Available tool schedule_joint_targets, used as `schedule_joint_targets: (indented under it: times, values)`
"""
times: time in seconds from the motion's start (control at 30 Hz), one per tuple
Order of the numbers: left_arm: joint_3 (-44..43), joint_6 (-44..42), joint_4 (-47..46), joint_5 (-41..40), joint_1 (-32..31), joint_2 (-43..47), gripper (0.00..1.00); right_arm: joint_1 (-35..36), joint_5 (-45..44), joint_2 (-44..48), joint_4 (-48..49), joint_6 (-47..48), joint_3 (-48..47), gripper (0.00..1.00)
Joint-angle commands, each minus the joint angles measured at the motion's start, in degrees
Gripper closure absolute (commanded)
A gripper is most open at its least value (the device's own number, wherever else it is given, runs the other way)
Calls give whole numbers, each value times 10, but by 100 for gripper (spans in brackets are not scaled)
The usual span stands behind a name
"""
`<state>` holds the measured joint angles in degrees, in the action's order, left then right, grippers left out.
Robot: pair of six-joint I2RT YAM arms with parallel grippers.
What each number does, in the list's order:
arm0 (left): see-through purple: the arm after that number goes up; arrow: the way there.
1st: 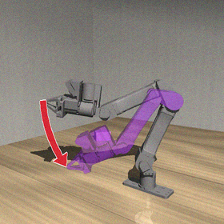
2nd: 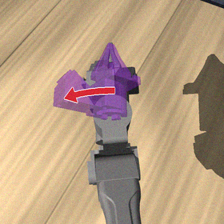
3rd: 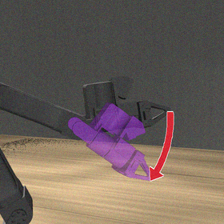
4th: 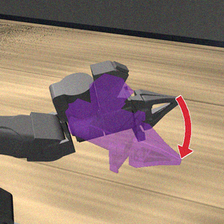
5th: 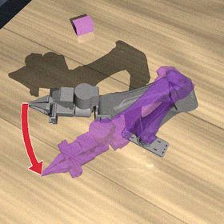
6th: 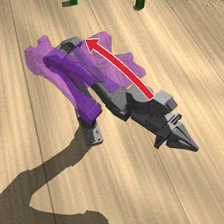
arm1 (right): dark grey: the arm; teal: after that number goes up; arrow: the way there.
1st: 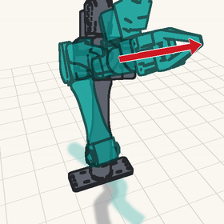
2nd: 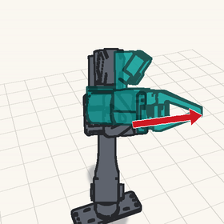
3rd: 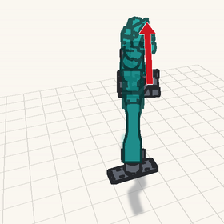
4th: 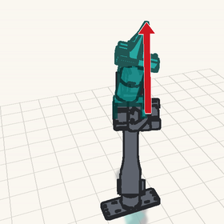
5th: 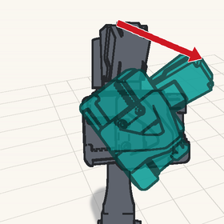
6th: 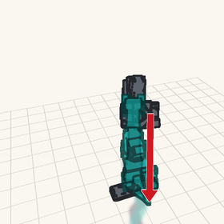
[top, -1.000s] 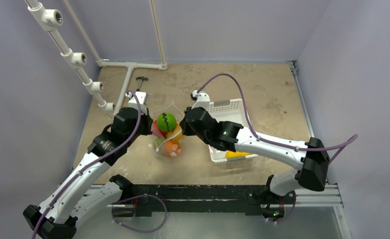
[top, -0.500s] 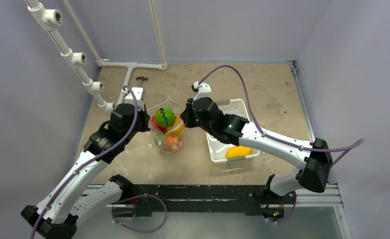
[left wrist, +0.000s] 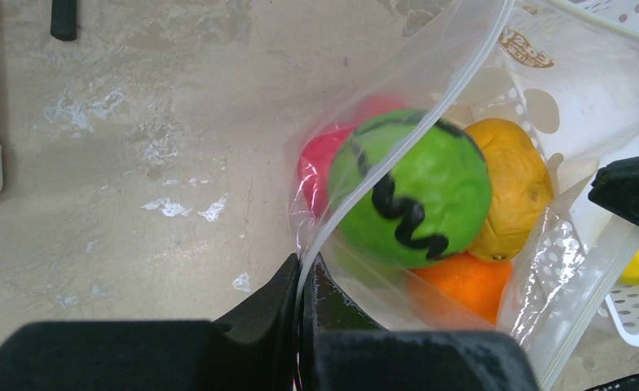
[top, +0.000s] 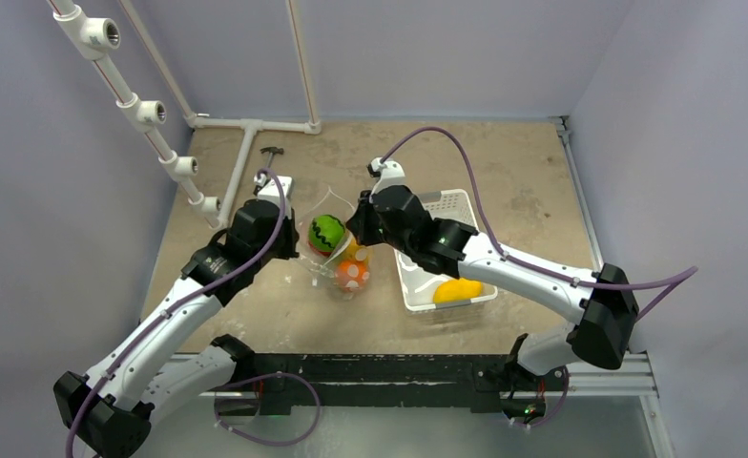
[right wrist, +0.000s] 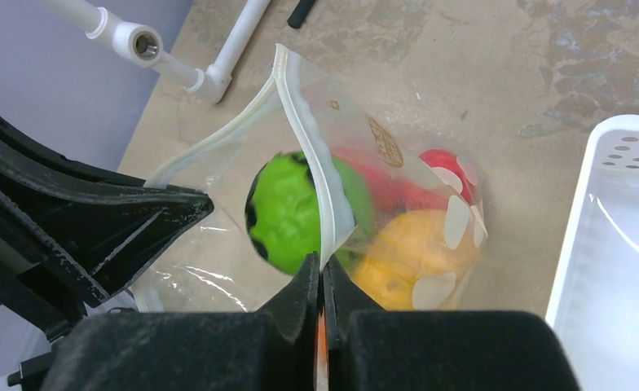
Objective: Place the food in the zip-top bag and seal the zipper
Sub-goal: Adjust the zipper food storage bag at the center of the board, then move the bin to the center of the board.
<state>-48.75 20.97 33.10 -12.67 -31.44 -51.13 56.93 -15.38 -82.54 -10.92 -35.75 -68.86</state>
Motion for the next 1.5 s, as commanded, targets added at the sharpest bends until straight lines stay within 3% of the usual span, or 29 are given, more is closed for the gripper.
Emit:
schedule_joint_targets:
  times: [0.0,0.2,0.33,0.53,0.93,1.47]
  values:
    - [4,5,-28,14,4,8,100,0,-12,11,13,7,1,96]
    - [8,3,-31,18,4,18,100,0,-36,28,-17,-3,3,79]
    - [8,1,-30,22,5,17,100,0,-55,56,-46,-18,10,55]
    - [7,-1,-30,24,4,18,100,0,-91,106,-95,-44,28,42]
    - [9,-3,-32,30,4,27,100,-16,-94,153,-162,-115,97,41]
    - [11,-4,-33,34,5,33,100,-20,-91,49,-132,-126,147,49]
